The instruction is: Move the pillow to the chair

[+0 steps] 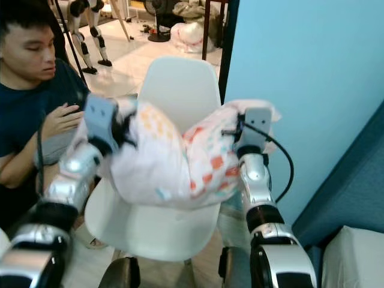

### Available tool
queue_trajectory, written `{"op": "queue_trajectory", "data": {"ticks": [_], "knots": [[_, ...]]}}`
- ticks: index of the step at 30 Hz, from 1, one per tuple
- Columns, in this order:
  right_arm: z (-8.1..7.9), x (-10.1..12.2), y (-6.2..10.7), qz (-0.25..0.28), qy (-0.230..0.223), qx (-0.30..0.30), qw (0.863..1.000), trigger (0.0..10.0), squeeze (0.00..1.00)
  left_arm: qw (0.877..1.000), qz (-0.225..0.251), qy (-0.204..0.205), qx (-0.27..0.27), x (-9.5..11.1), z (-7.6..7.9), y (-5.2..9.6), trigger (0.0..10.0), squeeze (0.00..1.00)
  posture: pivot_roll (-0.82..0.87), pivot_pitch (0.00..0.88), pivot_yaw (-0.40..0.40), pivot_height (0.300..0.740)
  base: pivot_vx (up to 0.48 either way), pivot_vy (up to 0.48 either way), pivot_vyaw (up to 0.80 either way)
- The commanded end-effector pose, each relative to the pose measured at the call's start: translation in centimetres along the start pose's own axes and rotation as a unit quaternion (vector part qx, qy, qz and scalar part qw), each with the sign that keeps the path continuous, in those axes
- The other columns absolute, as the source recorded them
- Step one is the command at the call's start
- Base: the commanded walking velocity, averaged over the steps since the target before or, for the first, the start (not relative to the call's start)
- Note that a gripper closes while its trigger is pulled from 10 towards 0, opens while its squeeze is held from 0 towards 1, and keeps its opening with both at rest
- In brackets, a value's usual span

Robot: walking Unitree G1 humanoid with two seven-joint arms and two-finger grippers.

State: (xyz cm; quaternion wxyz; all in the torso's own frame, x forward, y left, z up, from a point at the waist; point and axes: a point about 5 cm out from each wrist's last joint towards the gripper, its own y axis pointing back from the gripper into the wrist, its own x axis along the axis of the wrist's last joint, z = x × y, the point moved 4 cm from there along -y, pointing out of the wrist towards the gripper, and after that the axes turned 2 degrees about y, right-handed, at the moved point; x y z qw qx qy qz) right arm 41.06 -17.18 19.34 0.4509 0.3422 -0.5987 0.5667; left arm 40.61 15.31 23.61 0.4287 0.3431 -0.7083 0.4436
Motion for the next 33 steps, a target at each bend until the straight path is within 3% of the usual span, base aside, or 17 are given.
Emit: {"op": "queue_trajectory", "data": {"ticks": [1,2,3,5,7,9,11,12,13,14,15,17,23,25,27,31,33], "knots": [[1.2,0.8,-0.3,0.020,0.010,-0.030,0.999,10.0,0.00,0.997,0.037,0.041,-0.050,1.4,1.6,-0.4,10.0,0.00,0.05,0.000,-0.100,0.548,0.000,0.000,0.00],[1.2,0.8,-0.3,0.020,0.010,-0.030,0.999,10.0,0.00,0.997,0.037,0.041,-0.050,1.4,1.6,-0.4,10.0,0.00,0.05,0.000,-0.100,0.548,0.000,0.000,0.00],[1.9,1.1,-0.3,0.030,0.018,-0.046,0.998,10.0,0.00,0.984,0.070,0.101,-0.130,3.4,3.6,-0.1,10.0,0.00,0.04,0.000,-0.099,0.548,0.000,0.000,0.00],[2.5,1.2,0.3,0.042,0.032,-0.058,0.997,10.0,0.00,0.944,0.077,0.159,-0.280,4.8,7.3,2.0,10.0,0.00,0.04,0.000,-0.099,0.548,0.000,0.000,0.00],[2.6,1.2,0.4,0.045,0.034,-0.059,0.997,10.0,0.00,0.934,0.070,0.166,-0.308,4.8,8.0,2.5,10.0,0.00,0.04,0.000,-0.098,0.548,0.000,0.000,0.00],[2.3,0.8,0.7,0.040,0.039,-0.054,0.997,10.0,0.00,0.931,0.030,0.150,-0.332,3.2,8.6,3.3,10.0,0.00,0.04,0.000,-0.098,0.548,0.000,0.000,0.00],[1.0,-0.5,1.4,0.016,0.037,-0.023,0.999,10.0,0.00,0.929,-0.138,0.018,-0.342,-4.5,7.9,6.2,10.0,0.00,0.04,0.000,-0.101,0.548,0.000,0.000,0.00],[1.0,-0.5,1.4,0.016,0.037,-0.023,0.999,10.0,0.00,0.929,-0.138,0.018,-0.342,-4.5,7.9,6.2,10.0,0.00,0.04,0.000,-0.101,0.548,0.000,0.000,0.00],[0.1,-1.2,1.7,0.000,0.030,-0.001,1.000,10.0,0.00,0.920,-0.211,-0.057,-0.325,-7.9,6.5,7.7,10.0,0.00,0.04,0.000,-0.101,0.548,0.000,0.000,0.00],[0.1,-1.2,1.7,0.000,0.030,-0.001,1.000,10.0,0.00,0.920,-0.211,-0.057,-0.325,-7.9,6.5,7.7,10.0,0.00,0.04,0.000,-0.101,0.548,0.000,0.000,0.00],[-1.1,-1.9,2.1,-0.016,0.018,0.028,0.999,10.0,0.00,0.918,-0.264,-0.113,-0.273,-10.4,4.2,8.7,10.0,0.00,0.04,0.000,-0.101,0.548,0.000,0.000,0.00],[-3.4,-3.1,2.9,-0.048,-0.002,0.078,0.996,10.0,0.00,0.929,-0.307,-0.151,-0.139,-12.0,-0.5,9.3,10.0,0.00,0.05,0.000,-0.104,0.548,0.000,0.000,0.00],[-4.6,-3.7,3.5,-0.067,-0.023,0.098,0.993,10.0,0.00,0.936,-0.314,-0.158,-0.025,-11.1,-4.4,9.6,10.0,0.00,0.04,0.000,-0.104,0.548,0.000,0.000,0.00],[-4.4,-3.9,3.5,-0.076,-0.036,0.090,0.992,10.0,0.00,0.940,-0.274,-0.193,0.067,-9.0,-7.4,8.9,10.0,0.00,0.05,0.000,-0.105,0.548,0.000,0.000,0.00],[-4.1,-4.1,3.5,-0.083,-0.040,0.082,0.992,10.0,0.00,0.926,-0.257,-0.244,0.132,-7.6,-9.8,8.8,10.0,0.00,0.05,0.000,-0.105,0.548,0.000,0.000,0.00],[-3.6,-4.3,3.5,-0.087,-0.040,0.078,0.992,10.0,0.00,0.895,-0.257,-0.303,0.202,-6.7,-12.6,9.3,10.0,0.00,0.05,0.000,-0.106,0.548,0.000,0.000,0.00],[-3.3,-4.4,3.6,-0.088,-0.040,0.074,0.993,10.0,0.00,0.890,-0.251,-0.314,0.213,-6.3,-13.0,9.3,10.0,0.00,0.05,0.000,-0.106,0.548,0.000,0.000,0.00]]}}
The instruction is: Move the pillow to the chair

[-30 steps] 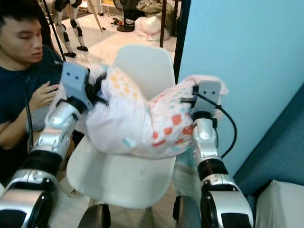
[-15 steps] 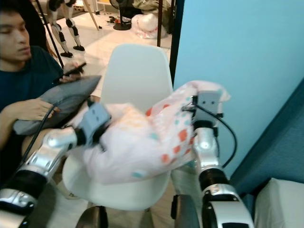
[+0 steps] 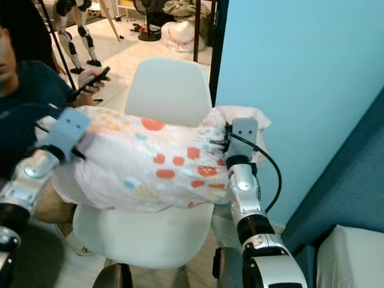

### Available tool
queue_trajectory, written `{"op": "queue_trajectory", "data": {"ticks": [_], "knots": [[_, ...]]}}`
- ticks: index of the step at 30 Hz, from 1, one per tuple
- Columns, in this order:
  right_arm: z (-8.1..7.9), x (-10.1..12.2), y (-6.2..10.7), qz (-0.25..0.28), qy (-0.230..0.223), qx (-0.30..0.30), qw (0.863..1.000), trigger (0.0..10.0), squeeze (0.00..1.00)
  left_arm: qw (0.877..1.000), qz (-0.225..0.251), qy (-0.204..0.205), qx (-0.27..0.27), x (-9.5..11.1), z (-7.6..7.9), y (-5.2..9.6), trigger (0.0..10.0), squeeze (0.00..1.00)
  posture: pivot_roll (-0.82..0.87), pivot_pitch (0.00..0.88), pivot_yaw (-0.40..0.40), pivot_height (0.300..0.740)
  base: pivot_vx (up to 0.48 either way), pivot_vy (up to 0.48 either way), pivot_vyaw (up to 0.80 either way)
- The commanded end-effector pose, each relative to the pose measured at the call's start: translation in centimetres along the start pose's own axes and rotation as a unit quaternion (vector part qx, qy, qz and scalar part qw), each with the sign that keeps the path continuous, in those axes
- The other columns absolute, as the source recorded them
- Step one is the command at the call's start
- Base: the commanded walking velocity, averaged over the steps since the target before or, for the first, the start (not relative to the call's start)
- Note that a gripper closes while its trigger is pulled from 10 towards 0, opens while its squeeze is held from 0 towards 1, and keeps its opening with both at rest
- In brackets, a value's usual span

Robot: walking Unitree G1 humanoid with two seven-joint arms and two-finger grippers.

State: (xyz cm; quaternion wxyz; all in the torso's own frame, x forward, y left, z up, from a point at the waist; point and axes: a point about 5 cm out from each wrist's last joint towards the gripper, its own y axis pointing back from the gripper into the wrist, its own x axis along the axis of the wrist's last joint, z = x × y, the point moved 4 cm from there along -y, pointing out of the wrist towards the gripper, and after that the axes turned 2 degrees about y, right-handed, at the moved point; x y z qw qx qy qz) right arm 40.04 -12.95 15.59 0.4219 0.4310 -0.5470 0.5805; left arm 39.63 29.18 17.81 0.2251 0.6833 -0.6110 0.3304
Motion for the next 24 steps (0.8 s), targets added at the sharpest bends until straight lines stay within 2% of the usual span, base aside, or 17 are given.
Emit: {"op": "queue_trajectory", "data": {"ticks": [1,2,4,6,7,10,11,12,13,14,15,19,24], "knots": [[1.0,-1.8,0.7,-0.039,-0.005,-0.017,0.999,10.0,0.00,0.998,-0.026,-0.025,0.043,-1.5,-2.1,0.2,10.0,0.00,0.05,0.000,-0.106,0.548,0.000,0.000,0.00],[1.3,-1.8,0.8,-0.040,-0.005,-0.023,0.999,10.0,0.00,0.998,-0.008,-0.035,0.055,-0.8,-2.5,0.1,10.0,0.00,0.05,0.000,-0.105,0.548,0.000,0.000,0.00],[1.3,-1.8,0.8,-0.040,-0.005,-0.023,0.999,10.0,0.00,0.998,-0.008,-0.035,0.055,-0.8,-2.5,0.1,10.0,0.00,0.05,0.000,-0.105,0.548,0.000,0.000,0.00],[1.7,-1.8,0.8,-0.041,-0.009,-0.035,0.999,10.0,0.00,0.994,0.037,-0.063,0.078,0.9,-3.2,0.0,10.0,0.00,0.05,0.000,-0.102,0.548,0.000,0.000,0.00],[1.7,-1.8,0.8,-0.042,-0.011,-0.036,0.998,10.0,0.00,0.995,0.044,-0.046,0.075,1.3,-2.9,0.0,10.0,0.00,0.05,0.000,-0.100,0.548,0.000,0.000,0.00],[1.7,-1.8,0.8,-0.043,-0.013,-0.036,0.998,10.0,0.00,0.996,0.044,-0.030,0.071,1.3,-2.6,-0.1,10.0,0.00,0.05,0.000,-0.100,0.548,0.000,0.000,0.00],[1.3,-2.1,0.8,-0.052,-0.015,-0.024,0.998,10.0,0.00,0.999,0.019,0.026,0.042,0.5,-1.1,-0.1,10.0,0.00,0.05,0.000,-0.101,0.548,0.000,0.000,0.00],[1.3,-2.1,0.8,-0.052,-0.015,-0.024,0.998,10.0,0.00,0.999,0.019,0.026,0.042,0.5,-1.1,-0.1,10.0,0.00,0.05,0.000,-0.101,0.548,0.000,0.000,0.00],[0.9,-2.5,0.8,-0.063,-0.011,-0.010,0.998,10.0,0.00,0.997,0.003,0.077,0.016,0.0,0.2,0.0,10.0,0.00,0.05,0.000,-0.101,0.548,0.000,0.000,0.00],[0.9,-2.5,0.8,-0.063,-0.011,-0.010,0.998,10.0,0.00,0.997,0.003,0.077,0.016,0.0,0.2,0.0,10.0,0.00,0.05,0.000,-0.101,0.548,0.000,0.000,0.00],[0.1,-3.3,1.0,-0.086,-0.007,0.014,0.996,10.0,1.00,0.989,-0.017,0.144,-0.019,-0.8,2.8,0.5,10.0,1.00,0.05,0.000,-0.106,0.548,0.000,0.000,0.00],[0.1,-3.5,1.1,-0.093,-0.006,0.015,0.996,10.0,1.00,0.987,-0.019,0.159,-0.025,-0.9,3.6,0.7,10.0,1.00,0.05,0.000,-0.108,0.548,0.000,0.000,0.00],[0.5,-3.0,0.7,-0.085,-0.006,0.005,0.996,10.0,1.00,0.987,-0.014,0.160,-0.015,-0.7,3.2,0.6,10.0,1.00,0.05,0.000,-0.108,0.548,0.000,0.000,0.00]]}}
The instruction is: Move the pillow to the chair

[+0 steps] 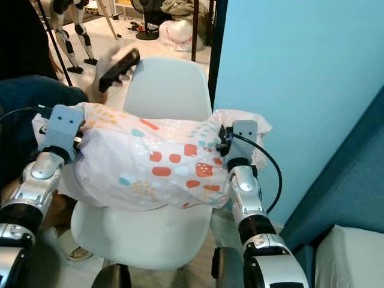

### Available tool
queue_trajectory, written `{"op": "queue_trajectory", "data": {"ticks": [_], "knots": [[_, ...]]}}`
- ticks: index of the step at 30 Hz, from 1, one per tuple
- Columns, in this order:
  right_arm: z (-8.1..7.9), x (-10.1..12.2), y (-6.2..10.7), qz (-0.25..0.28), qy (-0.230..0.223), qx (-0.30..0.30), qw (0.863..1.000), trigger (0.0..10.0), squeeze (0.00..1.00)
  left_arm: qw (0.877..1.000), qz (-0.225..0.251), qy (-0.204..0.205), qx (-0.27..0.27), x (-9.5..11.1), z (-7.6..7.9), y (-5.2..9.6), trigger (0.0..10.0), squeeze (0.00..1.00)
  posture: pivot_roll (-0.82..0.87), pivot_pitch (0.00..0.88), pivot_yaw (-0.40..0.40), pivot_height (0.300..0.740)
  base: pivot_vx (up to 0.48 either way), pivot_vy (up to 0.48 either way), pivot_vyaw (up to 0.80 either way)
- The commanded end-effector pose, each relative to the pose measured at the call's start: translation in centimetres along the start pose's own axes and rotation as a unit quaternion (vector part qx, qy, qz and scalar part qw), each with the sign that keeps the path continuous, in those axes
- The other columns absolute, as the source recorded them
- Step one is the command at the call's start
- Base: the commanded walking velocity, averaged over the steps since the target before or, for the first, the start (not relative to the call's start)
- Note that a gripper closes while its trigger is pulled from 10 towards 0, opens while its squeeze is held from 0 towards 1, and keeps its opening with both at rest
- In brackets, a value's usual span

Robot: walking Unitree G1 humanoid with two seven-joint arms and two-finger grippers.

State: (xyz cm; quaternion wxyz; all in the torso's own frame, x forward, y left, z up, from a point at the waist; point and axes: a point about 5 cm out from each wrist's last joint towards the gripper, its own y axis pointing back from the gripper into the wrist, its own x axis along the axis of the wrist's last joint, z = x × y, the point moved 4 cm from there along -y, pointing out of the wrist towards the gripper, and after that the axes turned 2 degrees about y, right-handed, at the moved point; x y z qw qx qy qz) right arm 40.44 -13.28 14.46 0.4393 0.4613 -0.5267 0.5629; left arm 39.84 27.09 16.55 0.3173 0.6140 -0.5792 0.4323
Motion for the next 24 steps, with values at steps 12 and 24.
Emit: {"op": "queue_trajectory", "data": {"ticks": [12,24], "knots": [[3.9,2.3,-1.3,0.028,0.005,-0.077,0.997,10.0,1.00,0.998,0.042,0.020,0.037,3.5,-3.9,-1.3,10.0,1.00,0.05,0.000,-0.107,0.548,0.000,0.000,0.00],[7.1,4.9,-1.6,0.073,0.029,-0.164,0.983,10.0,0.00,0.979,0.166,0.079,0.085,9.6,-7.2,-1.6,10.0,0.00,0.05,0.000,-0.111,0.548,0.000,0.000,0.00]]}}
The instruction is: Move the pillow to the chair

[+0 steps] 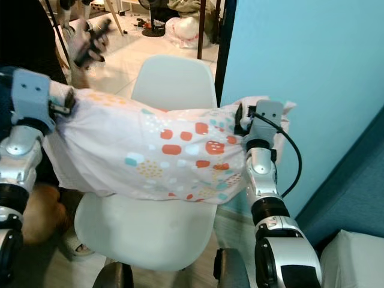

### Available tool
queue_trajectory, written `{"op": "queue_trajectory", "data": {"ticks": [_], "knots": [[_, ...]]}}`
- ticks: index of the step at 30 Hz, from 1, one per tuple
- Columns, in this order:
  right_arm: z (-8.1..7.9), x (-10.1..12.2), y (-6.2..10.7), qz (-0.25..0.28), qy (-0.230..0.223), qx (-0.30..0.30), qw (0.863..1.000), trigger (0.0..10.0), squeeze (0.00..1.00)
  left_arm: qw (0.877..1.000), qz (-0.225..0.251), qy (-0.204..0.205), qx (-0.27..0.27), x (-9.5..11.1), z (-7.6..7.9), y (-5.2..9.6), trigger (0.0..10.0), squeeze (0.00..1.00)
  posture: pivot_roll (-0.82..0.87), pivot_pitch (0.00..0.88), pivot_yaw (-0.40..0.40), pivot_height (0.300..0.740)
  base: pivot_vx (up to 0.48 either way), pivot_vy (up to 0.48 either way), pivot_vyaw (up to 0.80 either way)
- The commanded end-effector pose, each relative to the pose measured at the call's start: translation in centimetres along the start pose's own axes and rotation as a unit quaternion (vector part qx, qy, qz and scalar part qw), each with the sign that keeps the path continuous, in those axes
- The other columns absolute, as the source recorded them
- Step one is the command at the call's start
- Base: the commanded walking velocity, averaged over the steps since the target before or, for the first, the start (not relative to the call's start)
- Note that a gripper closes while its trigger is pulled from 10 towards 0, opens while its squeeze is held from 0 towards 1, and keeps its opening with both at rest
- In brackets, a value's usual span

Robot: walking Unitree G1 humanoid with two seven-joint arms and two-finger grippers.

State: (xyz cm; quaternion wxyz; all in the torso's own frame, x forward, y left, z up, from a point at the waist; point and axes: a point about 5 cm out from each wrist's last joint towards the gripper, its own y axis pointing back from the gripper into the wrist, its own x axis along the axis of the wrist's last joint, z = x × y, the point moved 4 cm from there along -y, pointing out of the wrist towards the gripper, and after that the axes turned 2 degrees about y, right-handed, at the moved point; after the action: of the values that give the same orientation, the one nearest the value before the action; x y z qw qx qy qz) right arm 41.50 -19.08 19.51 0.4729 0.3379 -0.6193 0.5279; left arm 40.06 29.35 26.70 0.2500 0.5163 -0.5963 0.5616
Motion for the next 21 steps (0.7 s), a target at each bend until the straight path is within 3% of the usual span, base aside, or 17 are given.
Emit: {"op": "queue_trajectory", "data": {"ticks": [1,4,5,7,8,9,10,17,19,20,21], "knots": [[1.4,0.2,-0.4,0.001,-0.001,-0.031,1.000,10.0,0.00,0.999,0.032,0.004,0.007,1.8,-0.8,-0.6,10.0,0.00,0.05,0.000,-0.110,0.548,0.000,0.000,0.00],[2.1,0.3,-0.7,-0.001,0.000,-0.040,0.999,10.0,0.00,0.999,0.029,-0.007,0.021,1.9,-1.7,-0.8,10.0,0.00,0.04,0.000,-0.108,0.548,0.000,0.000,0.00],[2.1,0.4,-0.7,0.003,-0.008,-0.036,0.999,10.0,1.00,0.999,0.025,-0.007,0.030,1.8,-2.2,-0.8,10.0,0.06,0.05,0.000,-0.107,0.548,0.000,0.000,0.00],[2.1,0.4,-0.7,0.003,-0.008,-0.036,0.999,10.0,1.00,0.999,0.025,-0.007,0.030,1.8,-2.2,-0.8,10.0,0.06,0.05,0.000,-0.107,0.548,0.000,0.000,0.00],[2.0,0.7,-0.7,0.013,-0.013,-0.027,0.999,10.0,1.00,0.999,0.021,-0.007,0.046,1.8,-2.9,-0.8,10.0,0.45,0.05,0.000,-0.107,0.548,0.000,0.000,0.00],[2.0,0.7,-0.7,0.016,-0.013,-0.026,0.999,10.0,1.00,0.999,0.021,-0.006,0.050,1.8,-3.1,-0.8,10.0,0.45,0.05,0.000,-0.107,0.548,0.000,0.000,0.00],[2.0,0.8,-0.8,0.018,-0.015,-0.026,0.999,10.0,1.00,0.998,0.022,-0.003,0.053,1.8,-3.4,-0.8,10.0,1.00,0.04,0.000,-0.106,0.548,0.000,0.000,0.00],[1.7,1.2,-0.9,0.025,-0.032,-0.019,0.999,10.0,1.00,0.998,0.013,0.002,0.064,1.5,-4.2,-0.7,10.0,1.00,0.04,0.000,-0.105,0.548,0.000,0.000,0.00],[1.6,0.5,-1.1,-0.002,-0.050,-0.016,0.999,10.0,1.00,0.998,0.006,0.000,0.066,1.3,-4.4,-0.7,10.0,1.00,0.04,0.000,-0.106,0.548,0.000,0.000,0.00],[1.1,-1.0,-1.1,-0.057,-0.056,0.001,0.997,10.0,1.00,0.998,-0.007,-0.006,0.062,0.8,-4.3,-0.7,10.0,1.00,0.05,0.000,-0.107,0.548,0.000,0.000,0.00],[1.1,-1.0,-1.1,-0.057,-0.056,0.001,0.997,10.0,1.00,0.998,-0.007,-0.006,0.062,0.8,-4.3,-0.7,10.0,1.00,0.05,0.000,-0.107,0.548,0.000,0.000,0.00]]}}
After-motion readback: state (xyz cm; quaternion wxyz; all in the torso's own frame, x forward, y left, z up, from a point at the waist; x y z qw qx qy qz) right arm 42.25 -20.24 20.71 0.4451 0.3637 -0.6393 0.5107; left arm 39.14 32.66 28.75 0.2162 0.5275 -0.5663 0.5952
